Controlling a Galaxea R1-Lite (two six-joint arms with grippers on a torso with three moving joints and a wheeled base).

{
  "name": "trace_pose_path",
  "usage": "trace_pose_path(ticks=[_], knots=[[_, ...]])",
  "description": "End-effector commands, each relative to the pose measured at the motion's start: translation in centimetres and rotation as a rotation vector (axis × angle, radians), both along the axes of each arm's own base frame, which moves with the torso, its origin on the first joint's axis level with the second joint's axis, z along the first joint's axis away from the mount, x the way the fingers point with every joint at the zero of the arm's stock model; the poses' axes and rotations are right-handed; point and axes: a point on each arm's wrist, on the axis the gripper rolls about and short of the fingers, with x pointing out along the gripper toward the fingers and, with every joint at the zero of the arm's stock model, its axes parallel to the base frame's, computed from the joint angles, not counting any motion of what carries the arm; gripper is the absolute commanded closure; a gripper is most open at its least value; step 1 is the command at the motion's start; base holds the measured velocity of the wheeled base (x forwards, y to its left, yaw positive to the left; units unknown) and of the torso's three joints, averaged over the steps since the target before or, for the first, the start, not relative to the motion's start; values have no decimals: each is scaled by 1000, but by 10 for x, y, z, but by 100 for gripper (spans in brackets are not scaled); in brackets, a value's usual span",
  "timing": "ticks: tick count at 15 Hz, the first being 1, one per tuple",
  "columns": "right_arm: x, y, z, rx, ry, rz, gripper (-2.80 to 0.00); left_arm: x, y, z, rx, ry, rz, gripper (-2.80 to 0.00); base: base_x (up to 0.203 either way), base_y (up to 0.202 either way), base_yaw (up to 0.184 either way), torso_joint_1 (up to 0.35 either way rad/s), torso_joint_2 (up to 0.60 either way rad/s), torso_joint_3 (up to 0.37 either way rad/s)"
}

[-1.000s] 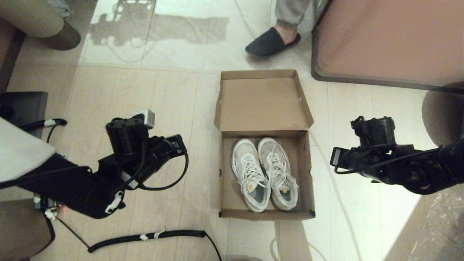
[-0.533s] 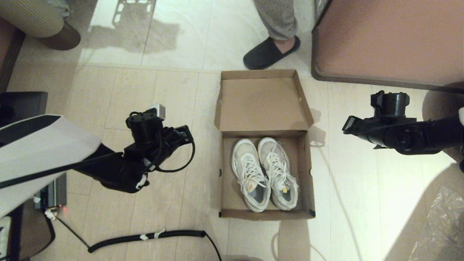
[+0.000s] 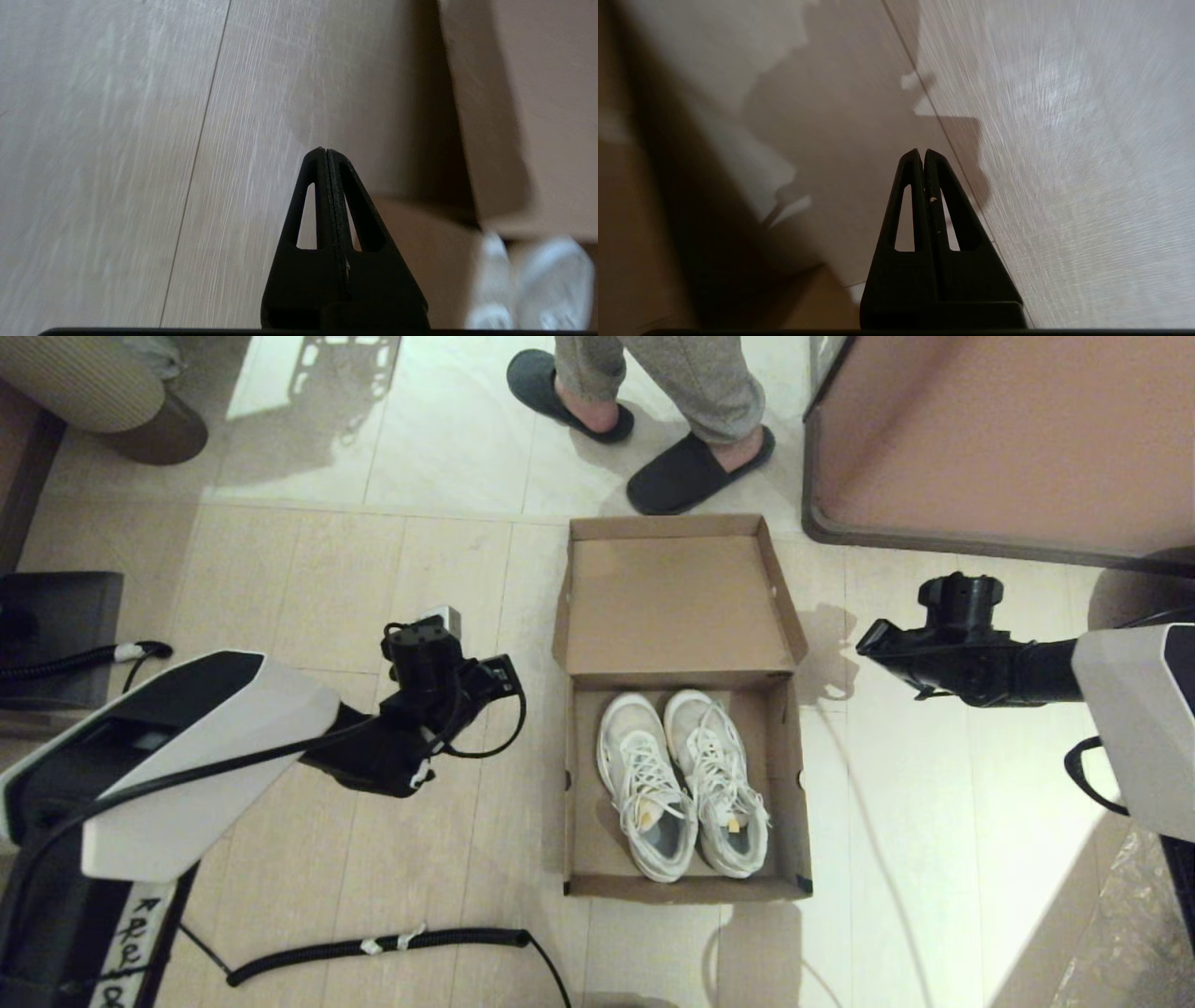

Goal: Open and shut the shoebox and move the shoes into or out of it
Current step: Close the shoe box

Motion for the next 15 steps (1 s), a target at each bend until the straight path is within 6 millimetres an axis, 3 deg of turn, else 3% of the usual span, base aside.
trace_pose_path(ticks=[1,6,9,12,15], knots=[[16,6,-43,74,23,-10,0,20,-9,-19,-1,1,3,0,0,0,0,0,0,0],[20,12,-48,207,-18,-37,0,42,-38,-31,-4,-25,12,0,0,0,0,0,0,0],[19,23,-33,322,-73,-41,0,40,-60,-35,10,-15,-6,0,0,0,0,0,0,0],[14,26,-9,421,-113,-26,0,40,-60,-33,13,-16,-3,0,0,0,0,0,0,0],[11,43,2,461,-108,62,0,39,-63,-34,14,-14,-8,0,0,0,0,0,0,0]])
